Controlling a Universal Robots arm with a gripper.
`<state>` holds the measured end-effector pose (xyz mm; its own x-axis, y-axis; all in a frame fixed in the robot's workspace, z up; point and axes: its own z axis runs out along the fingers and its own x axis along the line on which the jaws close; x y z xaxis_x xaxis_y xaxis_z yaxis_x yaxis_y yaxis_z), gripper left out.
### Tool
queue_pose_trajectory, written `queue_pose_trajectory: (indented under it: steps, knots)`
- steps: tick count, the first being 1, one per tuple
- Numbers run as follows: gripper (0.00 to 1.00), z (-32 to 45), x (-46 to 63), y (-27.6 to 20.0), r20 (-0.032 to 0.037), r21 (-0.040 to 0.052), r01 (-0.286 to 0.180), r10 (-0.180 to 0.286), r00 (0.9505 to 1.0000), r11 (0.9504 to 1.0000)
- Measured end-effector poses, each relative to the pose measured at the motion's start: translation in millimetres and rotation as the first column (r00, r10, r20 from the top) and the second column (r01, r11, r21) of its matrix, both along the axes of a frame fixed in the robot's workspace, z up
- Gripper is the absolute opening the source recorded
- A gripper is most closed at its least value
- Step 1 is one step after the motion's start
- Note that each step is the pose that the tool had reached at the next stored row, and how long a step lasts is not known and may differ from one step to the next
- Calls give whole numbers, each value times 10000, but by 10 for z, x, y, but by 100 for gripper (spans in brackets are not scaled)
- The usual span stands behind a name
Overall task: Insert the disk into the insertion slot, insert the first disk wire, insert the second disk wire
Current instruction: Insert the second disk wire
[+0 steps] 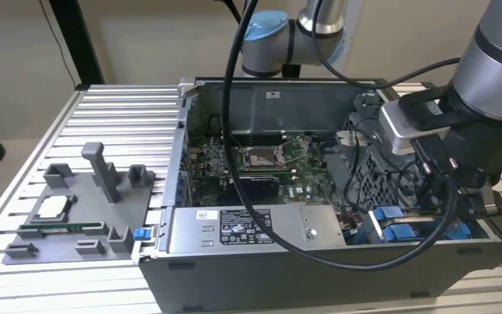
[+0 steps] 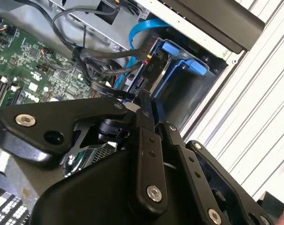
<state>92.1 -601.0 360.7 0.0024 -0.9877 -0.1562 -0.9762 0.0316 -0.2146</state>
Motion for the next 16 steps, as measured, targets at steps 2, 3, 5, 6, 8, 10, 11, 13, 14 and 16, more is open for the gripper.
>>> queue_pose_trajectory:
  steps: [2,3,5,6,8,10,11,13,14,16]
  knots:
    - [0,0,0,-1,0,-8,-1,1,10000,10000]
    - [0,0,-1,-1,0,-10,0,0,10000,10000]
    - [0,0,-1,0,0,-15,1,-1,10000,10000]
    - [0,-2,-1,0,3,-17,1,-1,10000,10000]
    - [0,-6,-1,1,9,-26,0,0,10000,10000]
    - [0,-6,-1,1,10,-27,1,-1,10000,10000]
    - [0,-6,-1,1,10,-28,0,0,10000,10000]
    - [0,-10,-1,2,14,-28,0,0,10000,10000]
    - [0,-11,-1,1,14,-28,1,-1,10000,10000]
    - [0,-11,-1,1,14,-29,0,0,10000,10000]
